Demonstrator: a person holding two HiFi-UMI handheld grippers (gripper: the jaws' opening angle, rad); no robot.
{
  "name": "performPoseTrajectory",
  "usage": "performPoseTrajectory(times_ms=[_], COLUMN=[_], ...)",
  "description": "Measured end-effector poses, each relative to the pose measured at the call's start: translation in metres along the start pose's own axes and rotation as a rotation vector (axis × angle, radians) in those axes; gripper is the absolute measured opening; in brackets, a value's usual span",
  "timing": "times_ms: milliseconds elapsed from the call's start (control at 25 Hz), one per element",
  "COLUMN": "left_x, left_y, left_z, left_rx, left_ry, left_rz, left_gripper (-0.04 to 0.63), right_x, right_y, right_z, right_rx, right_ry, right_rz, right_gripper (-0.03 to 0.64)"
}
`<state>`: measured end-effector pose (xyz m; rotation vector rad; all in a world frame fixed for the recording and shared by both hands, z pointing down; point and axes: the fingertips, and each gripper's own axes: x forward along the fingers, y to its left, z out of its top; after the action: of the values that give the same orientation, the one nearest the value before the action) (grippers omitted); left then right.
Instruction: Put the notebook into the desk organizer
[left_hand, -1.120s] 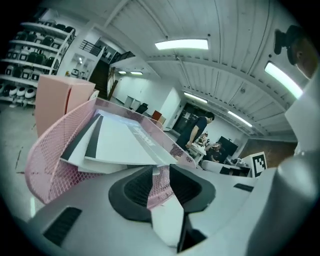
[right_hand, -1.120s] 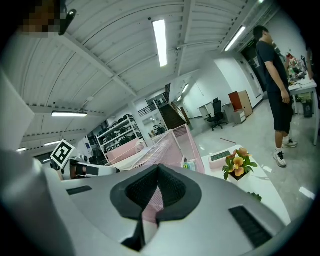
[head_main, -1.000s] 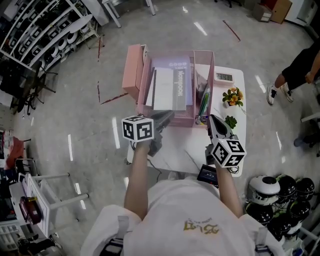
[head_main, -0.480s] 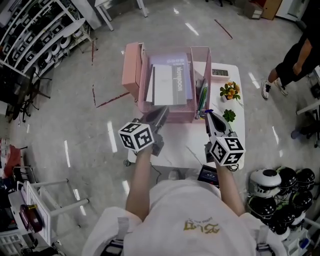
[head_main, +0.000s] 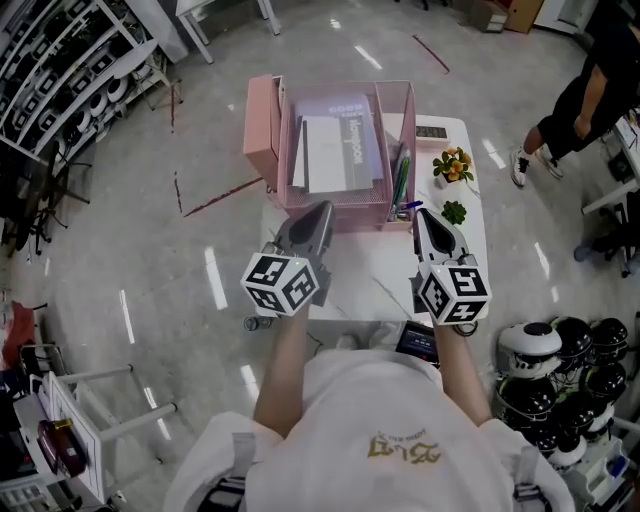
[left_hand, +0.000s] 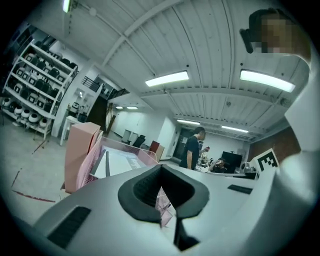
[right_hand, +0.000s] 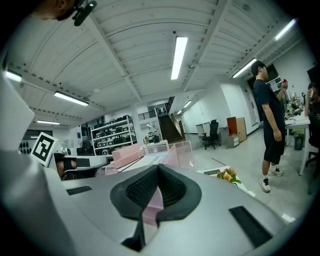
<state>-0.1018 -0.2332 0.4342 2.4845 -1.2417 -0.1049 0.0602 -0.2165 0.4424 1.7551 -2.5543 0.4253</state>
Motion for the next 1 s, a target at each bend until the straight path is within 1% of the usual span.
performPoseTrajectory(times_ms=[80, 200, 440, 1000], left_x=[-0.004, -0.011, -0.021, -0.027], left_y=[-0.004, -0.003, 0.001, 0.006], left_z=[0.002, 0.004, 0.003, 0.0], left_rx=[0.028, 0.039, 0.017, 0.02], left_ry=[-0.007, -0.006, 0.005, 0.002], left_rz=[-0.004, 0.007, 0.02, 0.04], left_gripper=[0.018, 0.018, 0.017, 0.017], right_x=[-0.004, -0.008, -0.015, -0.014], right_y=[0.002, 0.009, 0.02, 0.026], right_z=[0.002, 0.001, 0.0, -0.003], right_rx=[0.002, 0.003, -0.003, 0.0], right_ry=[-0.009, -0.016, -0.014, -0.01], right_rz=[-0.01, -0.017, -0.016, 0.007], right_gripper=[0.011, 0.012, 0.011, 0.011])
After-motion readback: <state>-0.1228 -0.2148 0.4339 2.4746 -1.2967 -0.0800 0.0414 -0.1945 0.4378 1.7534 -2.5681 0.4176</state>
